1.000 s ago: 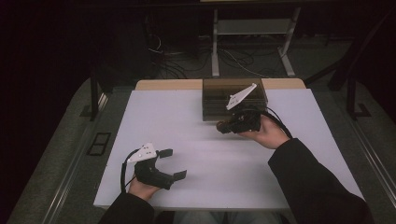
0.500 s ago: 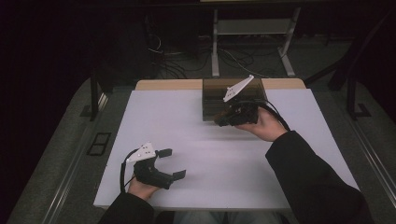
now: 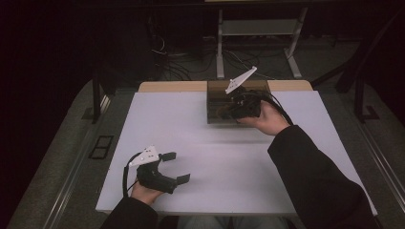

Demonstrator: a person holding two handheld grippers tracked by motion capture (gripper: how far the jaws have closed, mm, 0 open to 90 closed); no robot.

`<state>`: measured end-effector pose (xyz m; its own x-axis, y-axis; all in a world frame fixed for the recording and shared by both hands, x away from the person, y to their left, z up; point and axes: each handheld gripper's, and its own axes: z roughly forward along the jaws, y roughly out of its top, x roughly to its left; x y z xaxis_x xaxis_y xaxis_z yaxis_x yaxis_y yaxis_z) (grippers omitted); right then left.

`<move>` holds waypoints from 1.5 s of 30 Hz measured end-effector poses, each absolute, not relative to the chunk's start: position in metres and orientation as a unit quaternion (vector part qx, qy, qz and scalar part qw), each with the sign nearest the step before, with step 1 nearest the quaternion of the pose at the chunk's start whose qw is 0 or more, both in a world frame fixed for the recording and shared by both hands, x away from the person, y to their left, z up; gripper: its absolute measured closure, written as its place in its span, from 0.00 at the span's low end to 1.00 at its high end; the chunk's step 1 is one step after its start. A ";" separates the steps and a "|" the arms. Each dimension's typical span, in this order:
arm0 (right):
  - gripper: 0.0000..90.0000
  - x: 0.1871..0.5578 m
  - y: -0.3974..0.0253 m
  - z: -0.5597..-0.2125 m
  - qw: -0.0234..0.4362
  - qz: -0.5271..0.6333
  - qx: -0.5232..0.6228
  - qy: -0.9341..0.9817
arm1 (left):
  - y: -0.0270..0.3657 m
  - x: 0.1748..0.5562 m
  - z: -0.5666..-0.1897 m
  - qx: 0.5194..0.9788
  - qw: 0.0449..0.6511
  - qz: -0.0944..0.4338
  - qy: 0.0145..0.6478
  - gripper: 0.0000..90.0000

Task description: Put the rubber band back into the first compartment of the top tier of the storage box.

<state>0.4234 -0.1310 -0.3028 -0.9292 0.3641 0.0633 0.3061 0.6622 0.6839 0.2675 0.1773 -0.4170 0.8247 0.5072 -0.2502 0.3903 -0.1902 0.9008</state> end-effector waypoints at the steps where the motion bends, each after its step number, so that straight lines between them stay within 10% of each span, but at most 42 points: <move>1: 0.94 0.425 -0.130 -0.303 0.038 0.369 0.185 0.910 | 0.177 0.267 -0.417 0.769 0.566 0.052 0.292 0.00; 45: 0.94 0.475 -0.114 -0.347 0.015 0.349 0.236 0.907 | 0.181 0.268 -0.416 0.769 0.567 0.058 0.289 0.00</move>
<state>0.4750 -0.1141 -0.3468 -0.8885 0.4380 0.1367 0.4167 0.6455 0.6401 0.2682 0.1811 -0.4156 0.8268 0.5094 -0.2385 0.3788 -0.1908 0.9056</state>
